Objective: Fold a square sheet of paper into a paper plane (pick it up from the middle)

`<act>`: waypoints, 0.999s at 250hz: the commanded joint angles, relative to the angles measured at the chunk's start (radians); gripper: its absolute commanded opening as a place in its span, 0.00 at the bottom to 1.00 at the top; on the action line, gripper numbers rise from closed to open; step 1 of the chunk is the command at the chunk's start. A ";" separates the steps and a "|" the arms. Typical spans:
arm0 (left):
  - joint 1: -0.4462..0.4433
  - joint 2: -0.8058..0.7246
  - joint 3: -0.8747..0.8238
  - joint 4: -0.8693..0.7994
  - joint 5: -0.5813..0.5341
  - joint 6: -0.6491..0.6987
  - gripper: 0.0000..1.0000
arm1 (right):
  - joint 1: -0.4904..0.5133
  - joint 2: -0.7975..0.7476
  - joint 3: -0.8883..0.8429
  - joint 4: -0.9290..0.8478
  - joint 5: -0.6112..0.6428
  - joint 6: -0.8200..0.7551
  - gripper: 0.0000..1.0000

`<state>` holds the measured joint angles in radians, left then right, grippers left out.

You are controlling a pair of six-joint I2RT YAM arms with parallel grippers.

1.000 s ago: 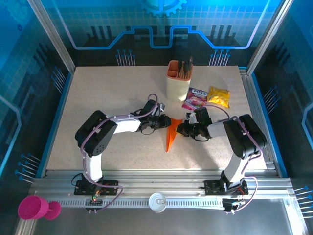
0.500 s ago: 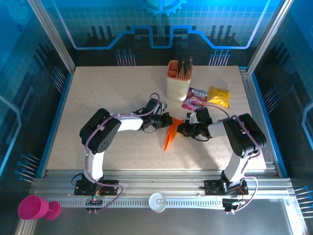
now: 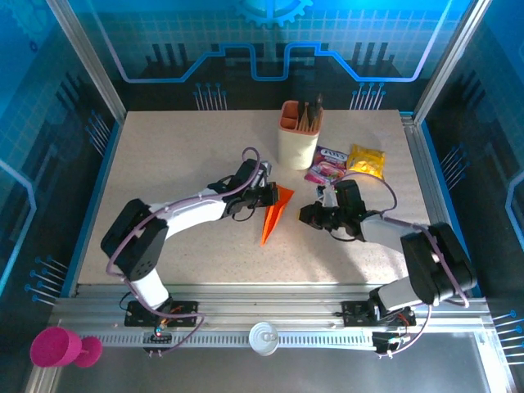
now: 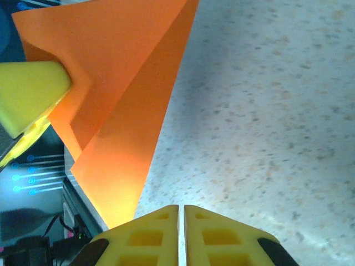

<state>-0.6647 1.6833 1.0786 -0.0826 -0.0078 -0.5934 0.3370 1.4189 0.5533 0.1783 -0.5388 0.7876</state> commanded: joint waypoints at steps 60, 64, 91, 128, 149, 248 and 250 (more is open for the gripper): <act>-0.099 0.005 0.039 -0.319 -0.429 0.124 0.00 | 0.080 -0.047 -0.053 -0.117 0.101 -0.040 0.13; -0.100 0.008 0.037 -0.318 -0.431 0.121 0.00 | 0.083 -0.042 -0.054 -0.113 0.101 -0.038 0.13; -0.118 0.026 0.023 -0.313 -0.478 0.117 0.00 | 0.102 -0.024 -0.058 -0.099 0.112 -0.032 0.13; -0.151 0.056 0.013 -0.311 -0.516 0.115 0.00 | 0.116 -0.002 -0.066 -0.081 0.118 -0.031 0.13; -0.160 0.070 0.001 -0.311 -0.524 0.103 0.00 | 0.117 0.004 -0.067 -0.075 0.118 -0.029 0.13; -0.185 0.067 -0.067 -0.283 -0.524 0.059 0.21 | 0.123 0.002 -0.061 -0.080 0.127 -0.034 0.12; -0.185 0.066 -0.068 -0.283 -0.526 0.057 0.21 | 0.123 0.002 -0.061 -0.081 0.126 -0.033 0.12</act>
<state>-0.8352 1.7523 1.0386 -0.3603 -0.5098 -0.5102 0.4461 1.4143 0.5026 0.0971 -0.4225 0.7582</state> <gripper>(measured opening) 0.191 0.120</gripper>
